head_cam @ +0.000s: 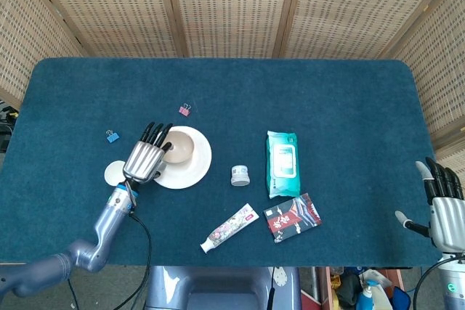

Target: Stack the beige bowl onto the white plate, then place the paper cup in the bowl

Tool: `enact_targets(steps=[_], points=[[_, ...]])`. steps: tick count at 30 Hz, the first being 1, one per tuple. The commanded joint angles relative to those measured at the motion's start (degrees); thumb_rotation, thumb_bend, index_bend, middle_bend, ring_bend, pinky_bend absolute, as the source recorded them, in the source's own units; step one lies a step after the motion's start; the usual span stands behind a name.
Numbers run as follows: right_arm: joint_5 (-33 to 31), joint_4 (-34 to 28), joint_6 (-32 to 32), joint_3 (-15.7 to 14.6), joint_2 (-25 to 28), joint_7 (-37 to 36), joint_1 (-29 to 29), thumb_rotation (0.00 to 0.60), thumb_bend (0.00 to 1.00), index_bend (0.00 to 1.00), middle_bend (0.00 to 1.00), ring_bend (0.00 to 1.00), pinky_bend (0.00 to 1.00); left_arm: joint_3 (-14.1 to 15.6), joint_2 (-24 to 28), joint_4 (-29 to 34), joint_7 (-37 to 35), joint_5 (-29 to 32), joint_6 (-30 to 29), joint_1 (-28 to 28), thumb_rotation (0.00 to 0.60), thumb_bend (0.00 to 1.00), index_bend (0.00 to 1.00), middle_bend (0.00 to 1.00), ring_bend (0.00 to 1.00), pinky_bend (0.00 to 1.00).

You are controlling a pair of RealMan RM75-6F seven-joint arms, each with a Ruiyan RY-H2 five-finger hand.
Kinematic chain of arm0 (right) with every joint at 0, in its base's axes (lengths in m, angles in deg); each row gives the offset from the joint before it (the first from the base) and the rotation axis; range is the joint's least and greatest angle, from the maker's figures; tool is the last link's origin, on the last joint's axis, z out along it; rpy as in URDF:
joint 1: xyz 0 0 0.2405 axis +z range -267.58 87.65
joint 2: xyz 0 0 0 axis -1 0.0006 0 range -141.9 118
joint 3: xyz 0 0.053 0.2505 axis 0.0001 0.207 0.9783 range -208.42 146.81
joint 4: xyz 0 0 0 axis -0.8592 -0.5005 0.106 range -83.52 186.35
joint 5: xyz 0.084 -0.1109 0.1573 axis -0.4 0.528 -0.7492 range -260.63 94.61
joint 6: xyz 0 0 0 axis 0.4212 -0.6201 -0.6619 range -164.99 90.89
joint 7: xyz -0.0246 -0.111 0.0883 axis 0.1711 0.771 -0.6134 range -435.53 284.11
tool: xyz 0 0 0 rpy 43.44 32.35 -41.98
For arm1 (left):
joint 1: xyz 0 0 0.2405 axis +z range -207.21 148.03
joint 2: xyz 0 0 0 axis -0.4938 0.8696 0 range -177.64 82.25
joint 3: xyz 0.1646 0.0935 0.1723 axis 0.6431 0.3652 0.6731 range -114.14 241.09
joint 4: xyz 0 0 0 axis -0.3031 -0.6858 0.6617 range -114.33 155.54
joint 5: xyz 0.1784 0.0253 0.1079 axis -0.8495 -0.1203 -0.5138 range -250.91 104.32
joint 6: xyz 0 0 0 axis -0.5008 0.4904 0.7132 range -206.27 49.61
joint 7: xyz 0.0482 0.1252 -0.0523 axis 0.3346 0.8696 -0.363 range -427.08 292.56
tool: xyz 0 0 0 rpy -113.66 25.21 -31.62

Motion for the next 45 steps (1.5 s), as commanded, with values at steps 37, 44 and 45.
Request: enact_targets(steps=[37, 44, 45], points=[[0.6, -0.8, -0.3, -0.4, 0.1, 1.1, -0.2, 0.6, 0.12, 0.0, 0.0, 0.0, 0.0, 12.3, 28.6, 33.3, -3.2, -9.9, -23.6, 20.2, 0.6, 0.07, 0.1, 0.0, 0.0, 0.0], [0.9, -1.1, -0.4, -0.5, 0.1, 1.7, -0.2, 0.6, 0.12, 0.0, 0.0, 0.0, 0.0, 13.8, 30.9, 33.5, -6.1, -11.7, -29.4, 25.1, 0.6, 0.08, 0.11, 0.0, 0.0, 0.0], [0.9, -1.1, -0.4, -0.6, 0.1, 1.7, -0.2, 0.6, 0.12, 0.0, 0.0, 0.0, 0.0, 13.9, 31.0, 33.3, -6.7, -11.8, -29.8, 25.5, 0.6, 0.08, 0.12, 0.0, 0.0, 0.0]])
